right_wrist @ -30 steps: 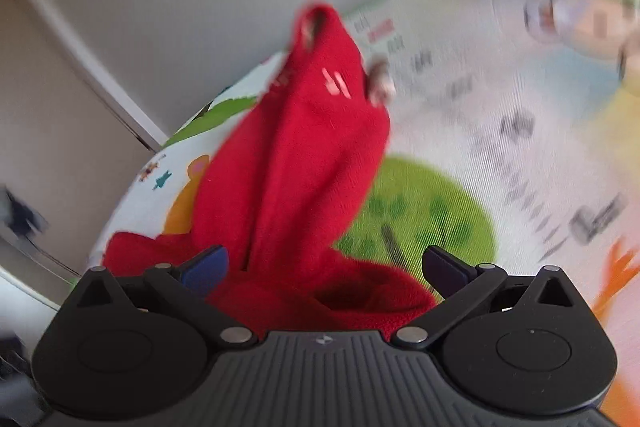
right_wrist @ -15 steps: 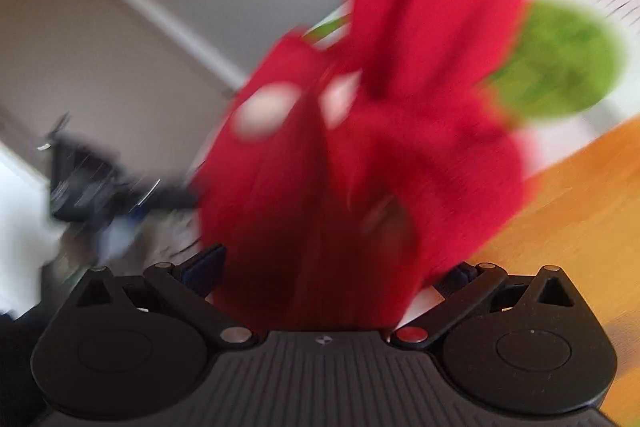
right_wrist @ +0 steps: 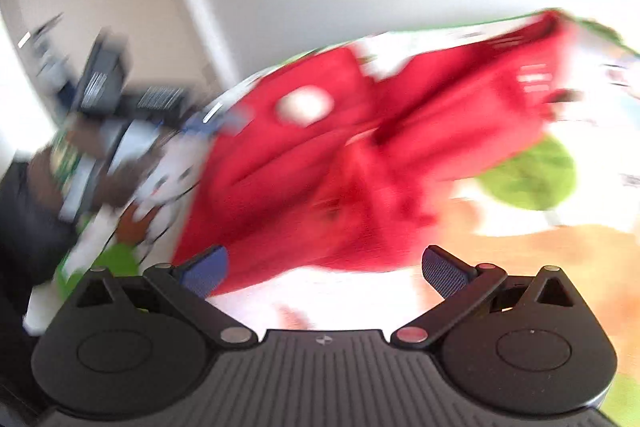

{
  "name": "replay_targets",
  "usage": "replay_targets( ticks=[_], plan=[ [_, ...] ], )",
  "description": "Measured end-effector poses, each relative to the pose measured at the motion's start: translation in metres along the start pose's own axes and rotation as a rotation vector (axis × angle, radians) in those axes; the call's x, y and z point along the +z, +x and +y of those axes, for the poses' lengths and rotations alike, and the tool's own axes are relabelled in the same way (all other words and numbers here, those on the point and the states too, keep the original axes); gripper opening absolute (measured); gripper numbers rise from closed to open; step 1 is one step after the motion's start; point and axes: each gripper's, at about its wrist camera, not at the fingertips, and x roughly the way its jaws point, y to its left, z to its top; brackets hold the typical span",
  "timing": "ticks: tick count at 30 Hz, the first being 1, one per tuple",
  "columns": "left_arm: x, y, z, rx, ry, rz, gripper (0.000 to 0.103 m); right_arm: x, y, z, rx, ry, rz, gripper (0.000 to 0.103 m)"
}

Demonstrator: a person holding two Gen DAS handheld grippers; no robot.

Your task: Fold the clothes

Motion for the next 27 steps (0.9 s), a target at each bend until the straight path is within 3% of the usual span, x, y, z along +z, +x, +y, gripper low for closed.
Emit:
replay_targets(
  ticks=[2,5,10,13,19,24,27],
  plan=[
    [-0.005,0.010,-0.003,0.021,0.016,0.014,0.097,0.011,-0.006,-0.020,-0.026,0.108,-0.051,0.103],
    [-0.009,0.014,-0.007,0.040,0.036,0.013,0.097,0.027,0.003,-0.033,0.014,0.187,-0.085,0.103],
    [-0.013,0.014,-0.007,0.048,0.047,0.018,0.097,0.043,0.063,-0.020,-0.032,0.080,-0.025,0.103],
    [-0.013,0.016,-0.005,0.040,0.047,0.021,0.097,0.041,0.095,-0.016,-0.096,0.019,0.028,0.093],
    [-0.007,0.023,-0.006,0.001,0.072,0.026,0.099,0.019,0.097,-0.019,-0.016,0.103,0.040,0.094],
    [0.004,0.021,-0.006,-0.015,0.118,0.007,0.099,-0.002,0.083,0.031,0.039,0.030,0.009,0.094],
    [0.013,0.015,-0.001,0.020,0.131,-0.028,0.099,-0.011,0.085,0.070,0.093,-0.040,0.008,0.098]
  ],
)
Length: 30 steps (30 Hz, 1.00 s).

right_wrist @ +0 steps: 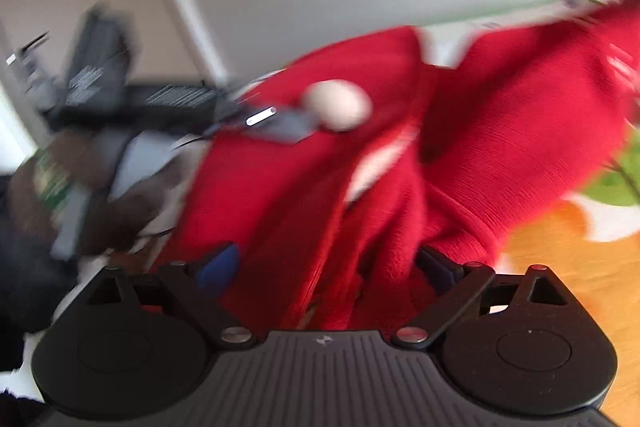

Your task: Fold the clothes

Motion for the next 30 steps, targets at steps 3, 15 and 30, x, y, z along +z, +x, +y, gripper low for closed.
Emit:
replay_targets(
  ticks=[3,15,30],
  plan=[
    [0.007,-0.011,0.007,0.047,-0.010,-0.033,0.099,-0.004,0.004,0.026,0.051,-0.097,0.033,0.099],
    [-0.001,-0.054,-0.048,-0.006,0.200,-0.266,0.100,0.043,-0.136,-0.080,-0.570,0.026,-0.288,0.103],
    [-0.025,-0.007,-0.050,-0.063,0.162,-0.078,0.100,0.050,-0.151,-0.148,-0.947,0.072,-0.315,0.102]
  ],
)
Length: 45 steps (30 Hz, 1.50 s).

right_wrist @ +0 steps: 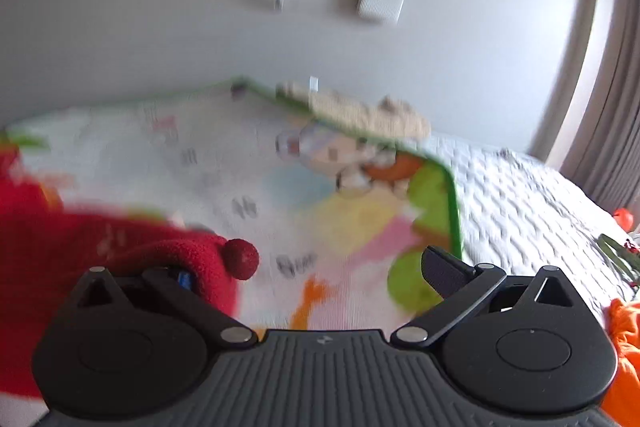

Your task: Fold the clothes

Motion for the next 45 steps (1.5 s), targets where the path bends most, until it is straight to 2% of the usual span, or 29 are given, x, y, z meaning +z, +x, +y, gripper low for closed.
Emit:
replay_targets(
  ticks=[2,5,8,10,12,15,23,29,35,45],
  plan=[
    [-0.001,0.002,-0.004,-0.018,0.008,0.001,0.100,0.021,-0.042,0.002,0.038,-0.013,-0.110,0.103],
    [-0.006,0.008,-0.017,-0.017,0.034,0.002,0.100,0.029,-0.075,0.009,0.056,-0.084,-0.192,0.103],
    [-0.014,0.014,-0.034,0.054,0.129,-0.002,0.101,0.005,-0.059,0.002,-0.002,-0.061,-0.096,0.103],
    [-0.020,0.016,-0.042,0.085,0.183,-0.012,0.102,-0.025,-0.032,-0.012,-0.071,0.015,0.008,0.103],
    [-0.023,0.017,-0.043,0.096,0.194,-0.017,0.102,-0.060,-0.008,-0.026,-0.084,0.129,0.086,0.103],
    [-0.023,0.018,-0.043,0.099,0.190,-0.016,0.102,-0.089,-0.003,-0.039,-0.081,0.261,0.136,0.103],
    [-0.026,0.017,-0.045,0.110,0.190,-0.051,0.103,-0.121,-0.003,-0.039,-0.063,0.376,0.168,0.103],
    [-0.023,0.021,-0.046,0.113,0.195,-0.033,0.103,-0.156,-0.003,-0.041,-0.012,0.479,0.163,0.103],
    [-0.024,0.023,-0.051,0.141,0.215,-0.022,0.103,-0.157,-0.007,-0.039,-0.013,0.488,0.139,0.103],
    [-0.026,0.023,-0.063,0.153,0.222,0.014,0.103,-0.158,-0.032,-0.046,-0.085,0.490,0.096,0.103]
  ],
)
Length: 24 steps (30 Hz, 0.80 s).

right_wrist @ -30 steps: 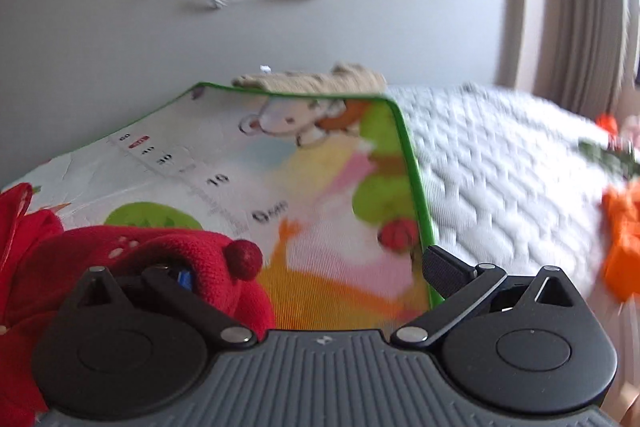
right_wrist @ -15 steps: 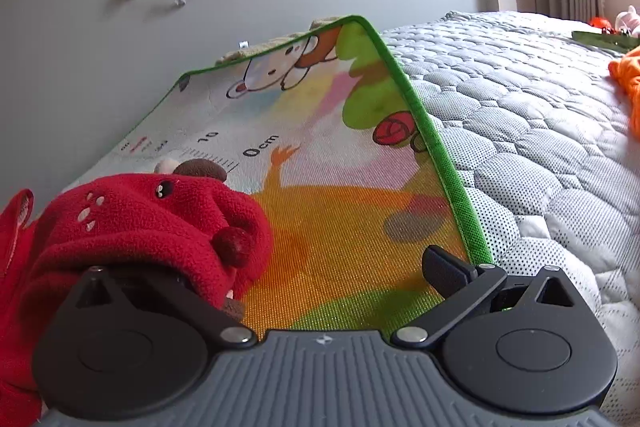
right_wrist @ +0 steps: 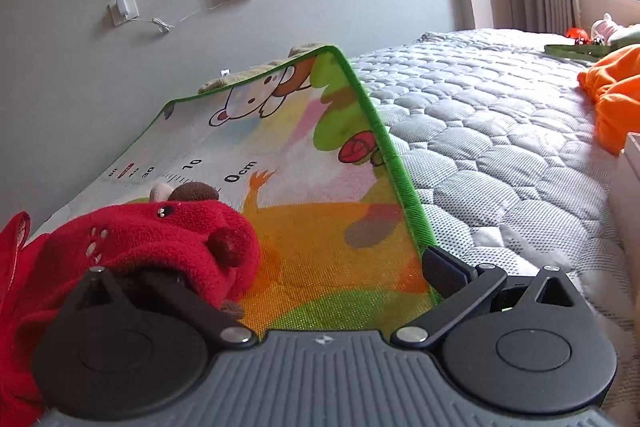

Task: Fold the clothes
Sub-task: 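Grasp the hoodie edge with the left gripper and lift it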

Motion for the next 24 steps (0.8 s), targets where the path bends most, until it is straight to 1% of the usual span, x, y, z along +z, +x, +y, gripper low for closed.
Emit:
replay_targets(
  ticks=[5,6,8,11,14,17,19,21,24],
  plan=[
    [0.008,-0.007,0.001,-0.009,-0.001,-0.001,0.103,0.005,-0.012,0.008,-0.015,-0.059,-0.030,0.103],
    [0.011,-0.012,0.001,-0.019,0.010,-0.015,0.103,0.008,-0.015,0.010,-0.014,-0.070,-0.037,0.103],
    [0.020,-0.026,-0.006,-0.059,0.063,-0.064,0.103,0.015,-0.022,0.015,-0.013,-0.104,-0.059,0.103],
    [0.040,-0.041,-0.026,-0.150,0.151,-0.129,0.103,0.025,-0.033,0.027,-0.011,-0.167,-0.097,0.103],
    [0.057,-0.046,-0.059,-0.260,0.262,-0.168,0.103,0.037,-0.042,0.038,0.001,-0.233,-0.130,0.103],
    [0.065,-0.049,-0.098,-0.354,0.404,-0.200,0.103,0.046,-0.051,0.048,0.016,-0.300,-0.161,0.103],
    [0.062,-0.049,-0.124,-0.403,0.498,-0.217,0.103,0.049,-0.057,0.053,0.031,-0.333,-0.180,0.103],
    [0.058,-0.042,-0.148,-0.412,0.594,-0.230,0.103,0.050,-0.063,0.057,0.042,-0.360,-0.198,0.103],
    [0.047,-0.029,-0.171,-0.382,0.680,-0.236,0.103,0.052,-0.068,0.060,0.059,-0.384,-0.213,0.103]
  ],
)
